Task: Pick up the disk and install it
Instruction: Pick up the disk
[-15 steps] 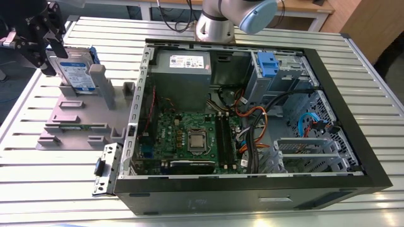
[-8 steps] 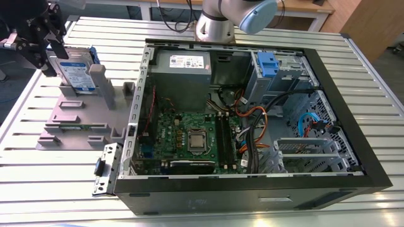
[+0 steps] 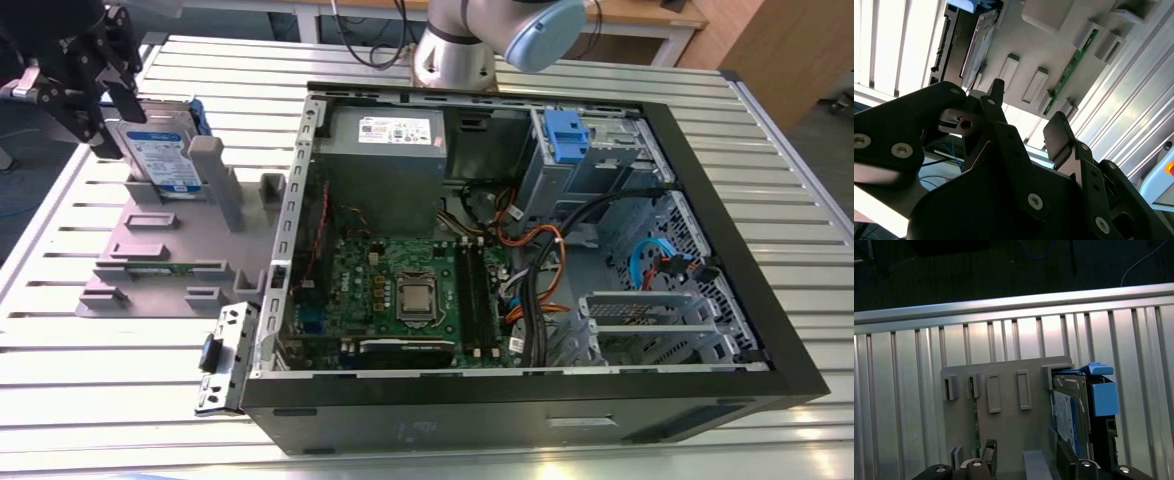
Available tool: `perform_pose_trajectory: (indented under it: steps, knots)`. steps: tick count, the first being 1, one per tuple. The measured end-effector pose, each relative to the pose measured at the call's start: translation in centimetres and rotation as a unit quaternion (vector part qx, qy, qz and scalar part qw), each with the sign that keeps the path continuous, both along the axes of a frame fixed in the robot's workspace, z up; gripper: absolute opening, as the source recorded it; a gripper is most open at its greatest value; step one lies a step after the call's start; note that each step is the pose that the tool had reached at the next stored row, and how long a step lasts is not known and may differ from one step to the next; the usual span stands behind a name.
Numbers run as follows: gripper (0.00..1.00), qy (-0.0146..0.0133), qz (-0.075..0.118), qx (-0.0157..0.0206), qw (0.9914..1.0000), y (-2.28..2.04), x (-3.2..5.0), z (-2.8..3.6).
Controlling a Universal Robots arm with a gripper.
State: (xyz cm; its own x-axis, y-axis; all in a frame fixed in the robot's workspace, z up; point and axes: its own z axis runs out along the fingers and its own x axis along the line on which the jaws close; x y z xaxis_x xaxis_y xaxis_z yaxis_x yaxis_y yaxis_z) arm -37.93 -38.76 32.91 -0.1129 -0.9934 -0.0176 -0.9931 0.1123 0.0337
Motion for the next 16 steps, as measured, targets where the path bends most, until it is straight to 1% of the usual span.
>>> perform_pose_trajectory:
  steps: [5,11,16]
  knots:
    - [0.59,0.0,0.0,0.0,1.0,0.39,0.0,-0.01]
    - [0.59,-0.0001,0.0,0.0,1.0,0.65,0.0,-0.05]
    - [0.59,0.0,0.0,0.0,1.0,0.78,0.0,-0.07]
